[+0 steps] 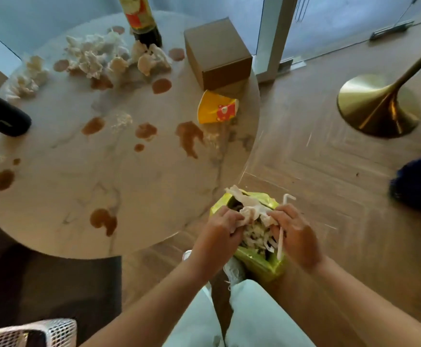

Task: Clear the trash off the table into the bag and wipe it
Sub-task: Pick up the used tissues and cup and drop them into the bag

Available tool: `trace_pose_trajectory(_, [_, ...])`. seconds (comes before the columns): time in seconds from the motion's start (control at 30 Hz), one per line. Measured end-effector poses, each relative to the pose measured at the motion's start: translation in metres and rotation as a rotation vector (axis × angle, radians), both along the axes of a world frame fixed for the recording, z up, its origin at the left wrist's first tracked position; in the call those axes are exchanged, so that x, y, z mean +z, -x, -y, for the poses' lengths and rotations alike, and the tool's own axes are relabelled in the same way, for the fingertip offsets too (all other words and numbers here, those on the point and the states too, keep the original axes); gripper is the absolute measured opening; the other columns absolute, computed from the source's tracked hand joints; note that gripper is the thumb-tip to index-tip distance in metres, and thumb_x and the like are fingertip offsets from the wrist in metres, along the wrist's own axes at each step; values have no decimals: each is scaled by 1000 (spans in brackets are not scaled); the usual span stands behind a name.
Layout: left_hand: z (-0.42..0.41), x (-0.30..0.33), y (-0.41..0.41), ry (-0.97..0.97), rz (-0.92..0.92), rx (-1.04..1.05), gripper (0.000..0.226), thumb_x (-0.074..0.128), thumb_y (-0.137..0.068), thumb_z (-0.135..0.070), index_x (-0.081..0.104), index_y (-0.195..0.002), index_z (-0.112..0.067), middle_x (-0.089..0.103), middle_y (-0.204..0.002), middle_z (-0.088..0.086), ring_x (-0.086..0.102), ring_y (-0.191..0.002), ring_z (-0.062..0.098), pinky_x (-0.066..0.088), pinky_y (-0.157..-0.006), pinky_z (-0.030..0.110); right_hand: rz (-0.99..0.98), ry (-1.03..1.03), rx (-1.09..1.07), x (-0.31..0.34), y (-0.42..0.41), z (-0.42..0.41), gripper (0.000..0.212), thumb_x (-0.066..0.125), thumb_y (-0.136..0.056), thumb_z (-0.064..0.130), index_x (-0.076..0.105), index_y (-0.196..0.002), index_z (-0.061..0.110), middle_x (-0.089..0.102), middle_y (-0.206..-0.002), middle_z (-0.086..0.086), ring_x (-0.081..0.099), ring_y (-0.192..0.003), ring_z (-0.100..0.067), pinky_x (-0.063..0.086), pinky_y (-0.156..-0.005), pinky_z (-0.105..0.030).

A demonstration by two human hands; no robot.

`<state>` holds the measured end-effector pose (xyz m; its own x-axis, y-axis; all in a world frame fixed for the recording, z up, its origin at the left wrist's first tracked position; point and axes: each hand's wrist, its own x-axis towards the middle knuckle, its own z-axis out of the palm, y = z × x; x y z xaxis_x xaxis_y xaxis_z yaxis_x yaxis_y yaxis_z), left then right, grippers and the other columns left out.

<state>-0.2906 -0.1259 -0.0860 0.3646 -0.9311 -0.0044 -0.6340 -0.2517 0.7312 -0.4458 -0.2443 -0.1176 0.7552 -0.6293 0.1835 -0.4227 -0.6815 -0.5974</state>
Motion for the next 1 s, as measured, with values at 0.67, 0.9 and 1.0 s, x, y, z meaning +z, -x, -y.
trace_pose_trajectory(0.67, [49,-202,25,-648,19,-160,40,54,-91,-10,48,-130,-10,47,-129,11,41,-120,26,43,-95,41,-703,-773,-290,-214,19,7,54,40,-90,1,30,-141,19,30,-142,-7,44,-117,-33,45,-86,-38])
trace_pose_trajectory(0.9, [42,-157,13,-635,24,-178,33,53,-90,-11,54,-123,-10,52,-124,9,44,-118,25,43,-95,41,-584,-802,-406,-170,26,16,53,34,-89,-6,37,-138,14,32,-142,-7,38,-125,-29,39,-90,-35])
trace_pose_trajectory(1.0, [48,-121,9,-573,-9,-176,30,52,-90,-12,57,-120,-8,55,-121,10,49,-114,23,44,-95,37,-488,-719,-386,-138,14,29,43,37,-90,-1,47,-131,10,41,-134,-11,45,-119,-29,40,-94,-36])
